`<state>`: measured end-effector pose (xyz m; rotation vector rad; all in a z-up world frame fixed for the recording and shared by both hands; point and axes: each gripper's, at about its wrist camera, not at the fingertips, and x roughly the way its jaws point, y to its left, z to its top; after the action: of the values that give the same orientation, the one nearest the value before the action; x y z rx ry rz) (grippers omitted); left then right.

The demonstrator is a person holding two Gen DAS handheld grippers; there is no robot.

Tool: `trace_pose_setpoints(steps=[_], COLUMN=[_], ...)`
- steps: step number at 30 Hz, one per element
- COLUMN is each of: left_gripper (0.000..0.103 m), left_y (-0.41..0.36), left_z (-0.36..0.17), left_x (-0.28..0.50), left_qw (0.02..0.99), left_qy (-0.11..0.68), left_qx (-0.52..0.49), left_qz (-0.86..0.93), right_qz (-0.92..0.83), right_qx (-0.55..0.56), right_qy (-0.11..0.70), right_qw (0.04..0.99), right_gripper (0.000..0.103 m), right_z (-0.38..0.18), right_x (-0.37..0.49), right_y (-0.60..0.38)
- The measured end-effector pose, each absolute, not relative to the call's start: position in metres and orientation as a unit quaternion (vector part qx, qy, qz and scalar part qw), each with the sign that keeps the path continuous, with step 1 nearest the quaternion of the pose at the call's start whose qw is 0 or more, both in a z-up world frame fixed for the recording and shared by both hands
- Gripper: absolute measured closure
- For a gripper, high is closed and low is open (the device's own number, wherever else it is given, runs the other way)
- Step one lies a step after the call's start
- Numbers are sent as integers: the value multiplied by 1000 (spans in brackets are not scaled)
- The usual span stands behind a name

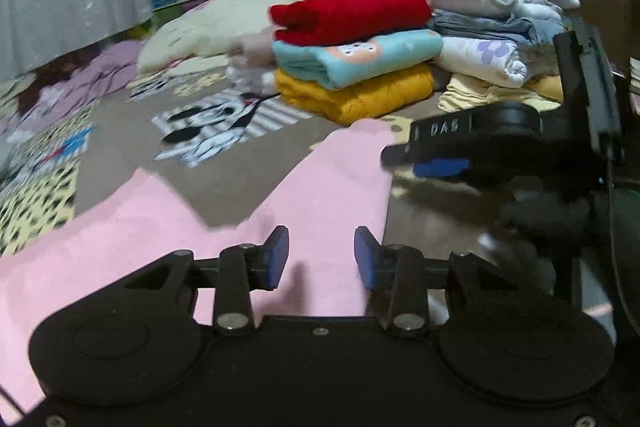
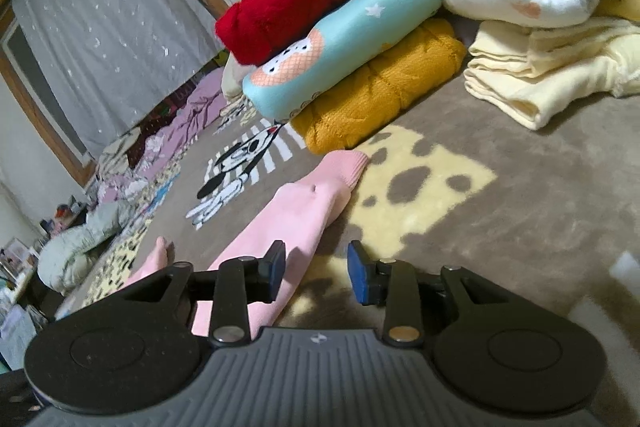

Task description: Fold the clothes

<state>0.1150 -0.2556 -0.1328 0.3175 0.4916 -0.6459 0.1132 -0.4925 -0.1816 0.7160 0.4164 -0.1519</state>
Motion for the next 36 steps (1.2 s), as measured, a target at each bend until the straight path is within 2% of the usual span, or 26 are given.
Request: trace_pose_setpoints(steps=[4,9,14,18,23,26,32,34,36], left_gripper=[67,66,64,62,62,68,68,65,65], left_y=[-251,-232,-208,-181,-149,-131,-110,-108,-101], left_z=[-157,-133,-162,-145,-146,-145,-148,-161,-153], left_x=[125,98,91,62,57,54,55,61,57], left_qw=[897,917,900,914,924,934,943,934,937], left_qy=[308,255,318,279,295,296,299,323,316], left_qx=[145,123,147,135,125,96,58,65,53], left_qz=[-282,-280,-260,-262,-207,-175,-134,-140,-140], right_qz=[-72,-75,-73,-62,-23,53,195,196,178], right_qx=[343,322,322,331,323,273,147,110,90], right_qy=[201,206,207,210,200,194,203,240,292], right_qw=[915,921,921,918,925,941,948,945,935], right_gripper=[62,60,59,56,54,56,63,64,64], right_z=[-180,-175,-174,-175,-168,-157,-149,-155,-169], right_x=[110,105,98,95,84,80,80,88,98], right_y=[-494,-490,-495,-496,-482,-448,-367,-350,-344])
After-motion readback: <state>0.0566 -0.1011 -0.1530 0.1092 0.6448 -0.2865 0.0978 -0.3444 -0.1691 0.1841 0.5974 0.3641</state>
